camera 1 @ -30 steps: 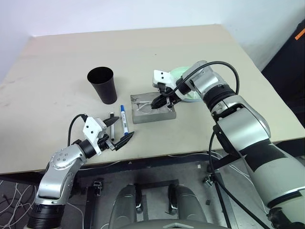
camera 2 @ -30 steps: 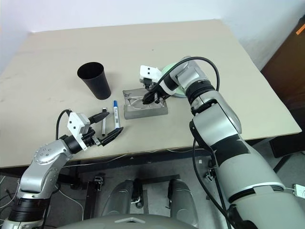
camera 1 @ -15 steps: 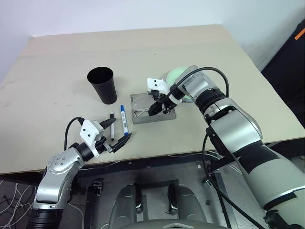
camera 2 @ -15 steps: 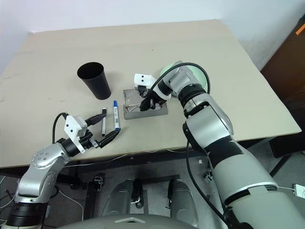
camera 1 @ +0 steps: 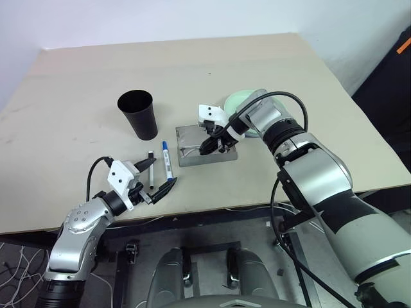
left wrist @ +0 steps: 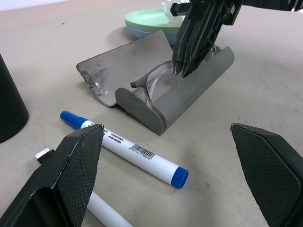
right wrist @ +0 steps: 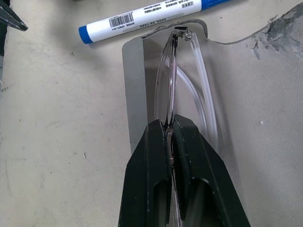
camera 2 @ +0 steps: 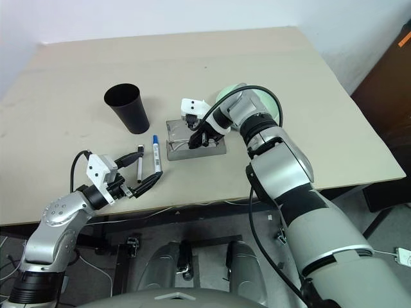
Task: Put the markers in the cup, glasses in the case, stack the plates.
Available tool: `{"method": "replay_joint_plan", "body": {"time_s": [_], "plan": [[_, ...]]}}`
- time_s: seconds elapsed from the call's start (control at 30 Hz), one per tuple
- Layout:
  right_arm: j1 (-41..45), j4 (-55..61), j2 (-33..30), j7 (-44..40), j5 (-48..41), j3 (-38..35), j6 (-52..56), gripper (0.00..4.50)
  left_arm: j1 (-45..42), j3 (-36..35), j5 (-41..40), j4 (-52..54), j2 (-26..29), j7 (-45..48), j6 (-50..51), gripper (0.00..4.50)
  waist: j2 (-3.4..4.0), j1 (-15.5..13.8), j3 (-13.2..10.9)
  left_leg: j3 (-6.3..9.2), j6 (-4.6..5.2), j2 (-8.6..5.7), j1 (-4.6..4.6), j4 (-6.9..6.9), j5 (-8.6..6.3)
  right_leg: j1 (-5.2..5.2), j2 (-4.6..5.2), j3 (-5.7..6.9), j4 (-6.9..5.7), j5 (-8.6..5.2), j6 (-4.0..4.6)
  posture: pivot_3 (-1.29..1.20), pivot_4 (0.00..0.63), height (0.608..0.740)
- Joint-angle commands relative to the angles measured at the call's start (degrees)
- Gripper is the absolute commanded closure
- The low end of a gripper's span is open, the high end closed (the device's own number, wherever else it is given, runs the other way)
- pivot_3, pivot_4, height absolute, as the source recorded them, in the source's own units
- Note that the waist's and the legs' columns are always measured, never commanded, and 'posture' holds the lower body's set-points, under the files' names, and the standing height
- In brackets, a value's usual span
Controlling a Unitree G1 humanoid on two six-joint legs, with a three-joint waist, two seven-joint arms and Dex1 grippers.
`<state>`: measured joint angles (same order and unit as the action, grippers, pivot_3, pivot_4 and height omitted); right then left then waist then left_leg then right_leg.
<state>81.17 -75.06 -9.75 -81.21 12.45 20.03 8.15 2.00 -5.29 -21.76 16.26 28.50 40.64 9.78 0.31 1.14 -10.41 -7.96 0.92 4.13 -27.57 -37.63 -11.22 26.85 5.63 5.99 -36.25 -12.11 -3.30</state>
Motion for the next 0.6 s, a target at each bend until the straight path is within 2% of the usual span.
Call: {"method": "replay_joint_plan", "body": {"time_s": [0.03,0.07,0.17,0.6], "plan": [[0.69,0.3,-0.26,-0.11,0.32,-1.2,-0.49,4.49,-0.82,-0.15,-0.18,2.57,0.26,-0.28,0.07,0.0,0.0,0.0,0.0,0.0,0.0,0.0,0.0,0.0,0.0,-0.03,0.0,0.0,0.0,0.0,0.0,0.0,0.15,0.701],[0.69,0.29,-0.21,-0.17,0.4,-1.31,-0.46,4.49,-1.0,-0.06,-0.11,2.59,0.29,-0.31,0.15,0.0,0.0,0.0,0.0,0.0,0.0,0.0,0.0,0.0,0.0,-0.06,0.0,0.0,0.0,0.0,0.0,0.0,0.15,0.701],[0.7,0.36,-0.18,-0.48,0.54,-1.53,-0.65,3.72,-1.33,-0.04,-0.14,2.71,0.38,-0.36,0.48,0.0,0.0,0.02,0.0,0.0,0.0,0.0,0.0,0.0,0.0,-0.15,-0.01,0.0,0.0,0.0,0.0,0.0,0.15,0.701],[2.42,0.2,-0.61,-0.66,0.09,-3.21,1.51,3.72,-1.32,-0.06,-0.2,3.31,0.38,-0.48,1.15,0.0,0.0,0.01,0.0,0.0,-0.02,0.0,0.0,0.0,0.01,-0.15,-0.02,0.0,-0.01,0.0,0.0,0.0,0.15,0.701]]}}
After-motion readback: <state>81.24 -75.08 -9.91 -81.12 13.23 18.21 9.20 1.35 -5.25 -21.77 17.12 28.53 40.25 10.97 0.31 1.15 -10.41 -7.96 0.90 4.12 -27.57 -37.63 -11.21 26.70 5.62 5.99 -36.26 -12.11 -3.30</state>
